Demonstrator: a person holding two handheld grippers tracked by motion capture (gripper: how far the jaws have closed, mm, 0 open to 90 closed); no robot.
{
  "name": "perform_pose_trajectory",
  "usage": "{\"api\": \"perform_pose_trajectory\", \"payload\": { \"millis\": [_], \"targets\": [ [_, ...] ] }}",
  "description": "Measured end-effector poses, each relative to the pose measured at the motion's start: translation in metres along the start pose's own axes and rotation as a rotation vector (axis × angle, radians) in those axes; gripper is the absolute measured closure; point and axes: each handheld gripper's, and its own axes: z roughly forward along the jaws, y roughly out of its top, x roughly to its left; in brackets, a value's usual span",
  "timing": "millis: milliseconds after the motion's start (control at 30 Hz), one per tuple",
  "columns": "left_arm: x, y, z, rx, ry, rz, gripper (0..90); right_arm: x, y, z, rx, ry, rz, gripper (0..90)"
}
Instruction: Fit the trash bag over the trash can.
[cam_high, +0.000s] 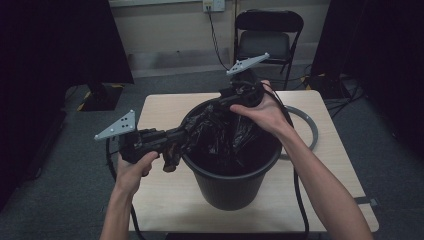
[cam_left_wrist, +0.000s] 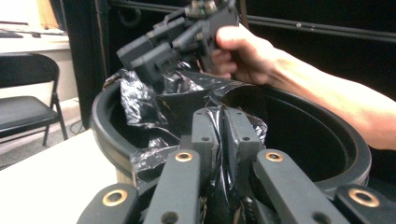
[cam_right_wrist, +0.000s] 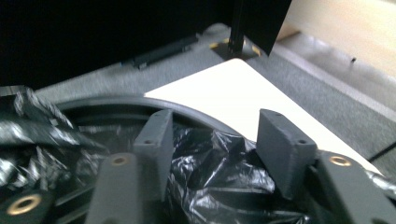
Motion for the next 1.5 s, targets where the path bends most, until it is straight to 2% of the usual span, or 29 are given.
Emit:
{"api": "perform_pose_trajectory", "payload": {
  "millis": [100, 200, 300, 367, 433, 500, 600, 700, 767, 867, 1000, 1200, 1333, 1500],
  "targets": [
    [0.000, 0.003, -0.004, -0.017, 0.007, 0.005, 83.1, 0.001, 0.000, 0.003, 0.031, -0.016, -0.012, 61.8],
    [0.001, 0.004, -0.007, -0.027, 0.018, 0.006, 81.3, 0.002, -0.001, 0.006, 0.069, -0.013, -0.030, 76.2],
    [0.004, 0.005, -0.009, -0.030, 0.029, -0.002, 78.6, 0.004, 0.000, 0.007, 0.084, -0.008, -0.048, 90.0],
    [0.005, 0.006, -0.009, -0.045, 0.032, -0.006, 73.2, 0.005, 0.001, 0.003, 0.060, -0.012, -0.048, 90.0],
    [0.005, 0.008, -0.011, -0.056, 0.040, -0.009, 68.8, 0.003, 0.002, -0.002, 0.012, -0.030, -0.036, 90.0],
    [0.006, 0.010, -0.012, -0.067, 0.048, -0.015, 60.8, 0.000, 0.002, -0.010, -0.052, -0.047, -0.017, 90.0],
    [0.008, 0.015, -0.015, -0.077, 0.060, -0.019, 54.4, -0.008, 0.002, -0.022, -0.146, -0.075, 0.015, 90.0],
    [0.008, 0.018, -0.017, -0.082, 0.056, -0.013, 53.9, -0.014, 0.001, -0.031, -0.218, -0.107, 0.047, 90.0],
    [0.007, 0.020, -0.018, -0.073, 0.047, 0.003, 58.4, -0.018, -0.001, -0.037, -0.269, -0.133, 0.071, 90.0],
    [0.007, 0.021, -0.018, -0.089, 0.038, 0.001, 59.2, -0.021, -0.003, -0.046, -0.315, -0.146, 0.083, 90.0],
    [0.010, 0.024, -0.019, -0.100, 0.052, -0.003, 59.3, -0.021, -0.006, -0.059, -0.335, -0.121, 0.080, 90.0],
    [0.021, 0.029, -0.022, -0.151, 0.044, -0.040, 58.5, -0.022, -0.024, -0.071, -0.333, -0.111, 0.077, 90.0],
    [0.029, 0.032, -0.019, -0.128, 0.061, -0.047, 58.4, -0.027, -0.038, -0.076, -0.342, -0.101, 0.096, 90.0],
    [0.047, 0.035, -0.007, -0.121, 0.072, -0.081, 57.6, -0.029, -0.047, -0.080, -0.351, -0.095, 0.103, 90.0]
  ]
}}
